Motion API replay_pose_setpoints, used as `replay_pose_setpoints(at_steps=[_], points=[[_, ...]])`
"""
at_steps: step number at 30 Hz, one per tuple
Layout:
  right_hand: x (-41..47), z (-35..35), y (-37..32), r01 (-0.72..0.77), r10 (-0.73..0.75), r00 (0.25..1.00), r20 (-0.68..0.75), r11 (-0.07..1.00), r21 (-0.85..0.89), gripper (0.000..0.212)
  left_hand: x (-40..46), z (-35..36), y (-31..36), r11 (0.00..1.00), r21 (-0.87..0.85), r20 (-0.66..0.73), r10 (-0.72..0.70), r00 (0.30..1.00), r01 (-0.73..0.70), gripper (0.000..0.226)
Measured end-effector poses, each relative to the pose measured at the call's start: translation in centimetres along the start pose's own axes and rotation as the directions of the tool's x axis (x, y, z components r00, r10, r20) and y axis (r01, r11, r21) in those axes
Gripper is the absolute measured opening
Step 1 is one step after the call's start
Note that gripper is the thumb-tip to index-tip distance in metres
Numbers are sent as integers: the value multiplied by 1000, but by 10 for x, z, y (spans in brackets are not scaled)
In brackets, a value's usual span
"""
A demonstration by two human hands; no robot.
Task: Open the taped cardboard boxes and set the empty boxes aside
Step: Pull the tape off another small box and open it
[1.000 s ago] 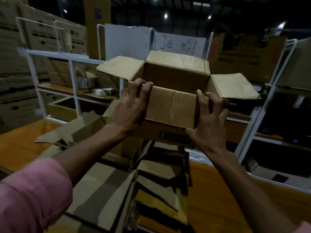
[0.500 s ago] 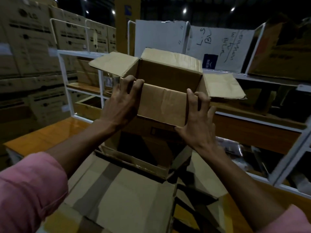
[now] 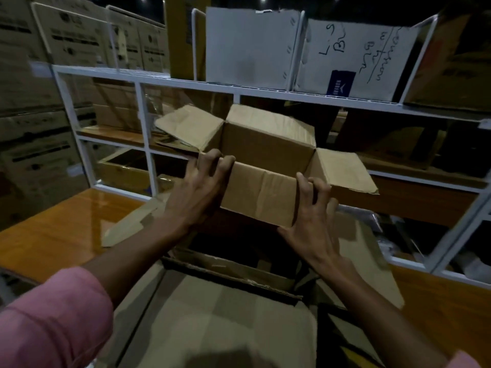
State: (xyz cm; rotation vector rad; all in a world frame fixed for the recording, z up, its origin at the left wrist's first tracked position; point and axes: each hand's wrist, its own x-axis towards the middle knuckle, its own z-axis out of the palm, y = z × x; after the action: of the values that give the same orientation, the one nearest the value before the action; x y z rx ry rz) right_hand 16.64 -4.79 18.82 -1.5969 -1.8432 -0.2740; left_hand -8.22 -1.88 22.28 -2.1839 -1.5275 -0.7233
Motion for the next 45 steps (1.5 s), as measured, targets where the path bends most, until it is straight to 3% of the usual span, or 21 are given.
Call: replay_pose_setpoints(at_steps=[4,9,14,16,18,20,22,27,31,34,37,40,45], points=[[-6,12,-2,-31,33,999,17,996,-86,117,-8,29,-17,999,-24,53,29,998,-27,96],[-23,26,-16,-120,138,979,152,985,-120,117,-22,64,-34,989,-142,99,56,994,-41,94],[-35,35,-26,-140,199,935,295,967,-211,119,-41,85,-47,967,-251,249,102,963,-38,108],[-37,40,-31,-137,237,891,387,953,-268,117,-46,91,-53,978,-208,361,104,927,-29,109],[-37,42,-33,-118,279,816,506,938,-326,104,-46,91,-55,991,-128,510,102,854,-41,101],[-37,43,-34,-36,261,759,596,932,-362,69,-44,86,-54,993,-69,644,114,757,-91,71],[-40,45,-34,-10,238,769,593,932,-361,38,-44,83,-53,992,-55,697,117,707,-111,40],[-47,47,-34,-72,227,841,490,946,-315,34,-47,79,-56,996,-58,648,92,756,-71,32],[-52,46,-29,-124,243,852,463,954,-273,49,-46,70,-54,985,-172,633,122,764,-15,29],[-54,42,-36,-157,247,833,495,964,-215,75,-46,68,-55,977,-212,639,149,755,-13,40],[-52,39,-45,-215,240,853,464,971,-108,70,-48,68,-55,961,-278,696,202,689,-1,60],[-53,39,-48,-215,228,889,398,973,-77,70,-50,63,-50,934,-358,677,255,690,6,71],[-40,53,-52,-134,135,868,478,990,-36,61,-47,68,-45,912,-407,586,222,779,46,44]])
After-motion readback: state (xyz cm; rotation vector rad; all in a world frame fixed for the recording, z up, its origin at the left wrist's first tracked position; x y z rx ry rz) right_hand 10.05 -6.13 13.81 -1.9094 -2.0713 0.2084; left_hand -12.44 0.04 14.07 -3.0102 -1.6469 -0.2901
